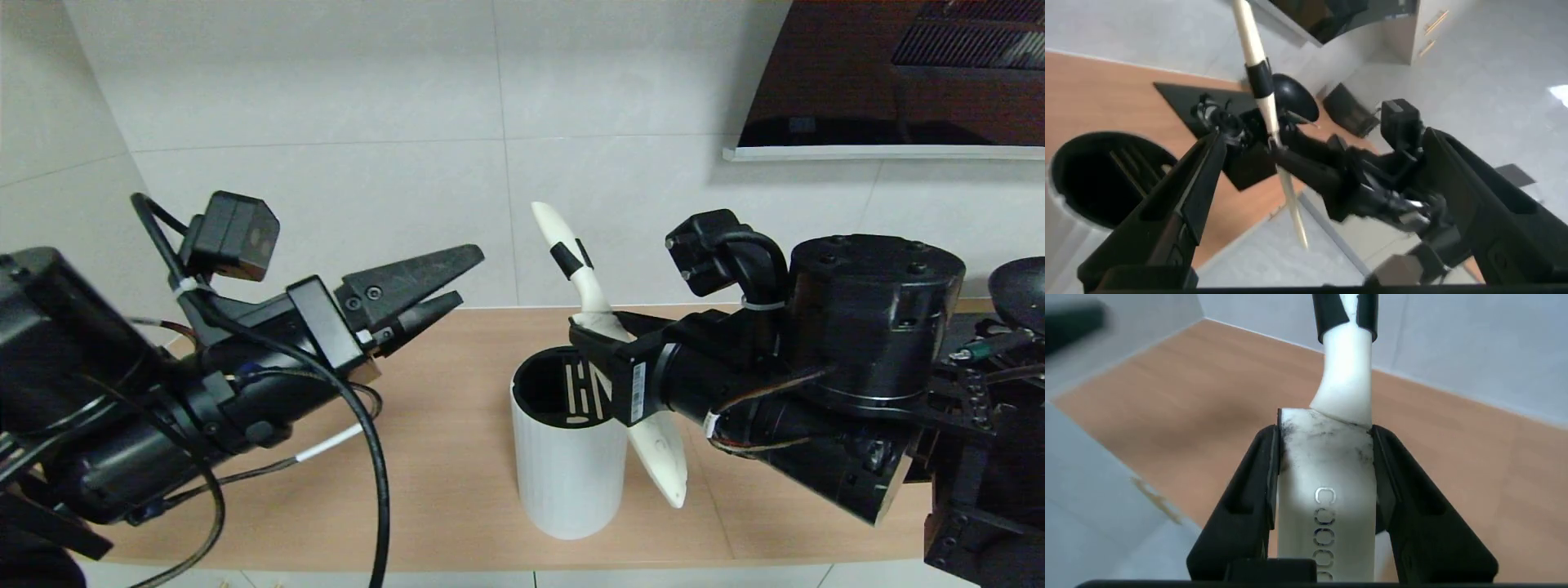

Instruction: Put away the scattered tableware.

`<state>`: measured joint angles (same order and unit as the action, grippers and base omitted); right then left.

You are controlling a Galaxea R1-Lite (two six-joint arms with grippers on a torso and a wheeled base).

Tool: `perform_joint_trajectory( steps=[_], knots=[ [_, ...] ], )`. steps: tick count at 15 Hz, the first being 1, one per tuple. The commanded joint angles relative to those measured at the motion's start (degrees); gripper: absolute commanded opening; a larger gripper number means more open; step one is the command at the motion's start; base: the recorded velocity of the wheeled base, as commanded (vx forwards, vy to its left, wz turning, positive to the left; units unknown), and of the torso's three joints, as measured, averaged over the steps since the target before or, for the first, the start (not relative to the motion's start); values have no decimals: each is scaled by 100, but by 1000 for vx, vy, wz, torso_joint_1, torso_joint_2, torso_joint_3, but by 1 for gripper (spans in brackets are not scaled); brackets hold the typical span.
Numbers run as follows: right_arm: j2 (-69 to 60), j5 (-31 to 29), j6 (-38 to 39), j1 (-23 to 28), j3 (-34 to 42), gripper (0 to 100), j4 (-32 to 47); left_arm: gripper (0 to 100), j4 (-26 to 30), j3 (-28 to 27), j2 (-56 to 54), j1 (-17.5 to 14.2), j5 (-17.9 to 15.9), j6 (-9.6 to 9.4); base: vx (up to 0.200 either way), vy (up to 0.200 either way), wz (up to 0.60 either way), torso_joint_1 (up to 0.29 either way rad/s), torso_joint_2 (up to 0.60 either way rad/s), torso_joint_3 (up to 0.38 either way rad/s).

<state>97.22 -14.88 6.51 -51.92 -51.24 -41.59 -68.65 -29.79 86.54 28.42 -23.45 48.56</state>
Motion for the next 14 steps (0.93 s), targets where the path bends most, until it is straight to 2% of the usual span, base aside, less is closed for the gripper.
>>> perform_joint_trajectory(
  steps=[1, 3, 9, 14],
  knots=[
    [51, -6, 26, -213, 17, 0, -15, 100, -193, 123, 689, 366, 570, -637, 0, 0, 0, 0, 0, 0],
    [34, -6, 43, -407, 52, 0, -15, 100, -193, 114, 768, 533, 843, -892, 0, 0, 0, 0, 0, 0],
    [34, 12, 52, -820, 263, 0, -235, 100, -211, 114, 689, 542, 834, -892, 0, 0, 0, 0, 0, 0],
    [60, 12, 52, -925, 334, 0, -235, 100, -369, 123, 636, 542, 825, -874, 0, 0, 0, 0, 0, 0]
  ],
)
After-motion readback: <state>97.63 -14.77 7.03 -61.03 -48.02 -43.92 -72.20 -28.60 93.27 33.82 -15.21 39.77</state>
